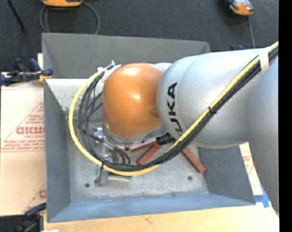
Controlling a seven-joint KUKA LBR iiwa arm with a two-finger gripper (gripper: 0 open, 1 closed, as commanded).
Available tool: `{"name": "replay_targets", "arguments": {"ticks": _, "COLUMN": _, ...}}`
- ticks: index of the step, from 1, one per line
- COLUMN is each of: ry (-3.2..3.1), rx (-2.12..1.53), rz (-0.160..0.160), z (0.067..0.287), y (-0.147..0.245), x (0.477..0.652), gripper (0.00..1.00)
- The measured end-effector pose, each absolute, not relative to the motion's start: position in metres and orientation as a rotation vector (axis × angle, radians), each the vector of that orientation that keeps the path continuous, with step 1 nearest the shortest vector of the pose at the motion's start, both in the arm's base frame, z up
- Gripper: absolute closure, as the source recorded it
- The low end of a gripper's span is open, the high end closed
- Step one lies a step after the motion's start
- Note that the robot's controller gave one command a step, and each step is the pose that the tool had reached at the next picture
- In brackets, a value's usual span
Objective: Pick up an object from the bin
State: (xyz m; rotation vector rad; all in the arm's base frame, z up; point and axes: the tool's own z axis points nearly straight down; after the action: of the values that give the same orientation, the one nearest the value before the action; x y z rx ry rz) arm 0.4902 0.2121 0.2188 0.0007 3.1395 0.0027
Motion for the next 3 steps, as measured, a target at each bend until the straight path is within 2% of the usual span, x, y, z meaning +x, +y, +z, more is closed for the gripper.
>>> {"name": "replay_targets", "arguments": {"ticks": 1, "ry": 3.133, "rx": 0.088, "rz": 0.006, "z": 0.154, "y": 0.174, "x": 0.507, "gripper": 0.0}}
{"name": "replay_targets", "arguments": {"ticks": 2, "ry": 3.134, "rx": 0.258, "rz": -0.001, "z": 0.135, "y": 0.151, "x": 0.499, "gripper": 0.0}}
{"name": "replay_targets", "arguments": {"ticks": 3, "ry": 3.129, "rx": 0.22, "rz": -0.001, "z": 0.128, "y": 0.128, "x": 0.528, "gripper": 0.0}}
